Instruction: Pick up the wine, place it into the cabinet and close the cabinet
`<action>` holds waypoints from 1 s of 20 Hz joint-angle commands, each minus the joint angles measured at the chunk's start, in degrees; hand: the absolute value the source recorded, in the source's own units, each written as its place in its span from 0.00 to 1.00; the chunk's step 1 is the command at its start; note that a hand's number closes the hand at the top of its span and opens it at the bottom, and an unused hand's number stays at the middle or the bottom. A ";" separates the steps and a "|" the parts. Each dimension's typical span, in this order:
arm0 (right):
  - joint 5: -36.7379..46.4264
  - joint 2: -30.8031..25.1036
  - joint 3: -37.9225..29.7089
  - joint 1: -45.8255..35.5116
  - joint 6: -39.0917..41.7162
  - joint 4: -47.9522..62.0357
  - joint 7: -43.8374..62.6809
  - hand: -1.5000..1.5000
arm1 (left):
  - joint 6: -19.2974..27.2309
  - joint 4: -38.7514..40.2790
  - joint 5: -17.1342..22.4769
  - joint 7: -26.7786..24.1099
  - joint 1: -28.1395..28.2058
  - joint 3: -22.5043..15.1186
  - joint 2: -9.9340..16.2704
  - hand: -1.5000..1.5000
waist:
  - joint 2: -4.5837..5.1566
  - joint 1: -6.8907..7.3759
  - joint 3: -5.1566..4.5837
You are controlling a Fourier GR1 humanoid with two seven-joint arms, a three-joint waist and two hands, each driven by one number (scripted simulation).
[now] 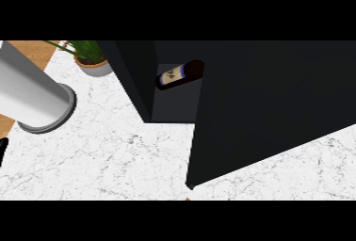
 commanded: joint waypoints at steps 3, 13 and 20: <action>-3.16 7.61 1.90 -15.60 -6.74 9.23 1.87 1.00 | -0.22 -0.13 0.14 1.95 -3.32 -0.74 -1.27 0.00 | 0.39 0.98 -0.04; -17.19 7.81 -9.96 -36.41 -13.44 24.47 -1.86 1.00 | -0.69 2.67 -1.19 2.30 -4.04 -1.57 -4.42 0.00 | 0.59 1.75 0.02; -22.01 8.01 -15.81 -50.94 -13.58 42.67 -8.36 1.00 | 3.36 1.52 -2.25 5.86 -6.58 -0.59 -5.67 0.00 | 0.50 0.94 0.13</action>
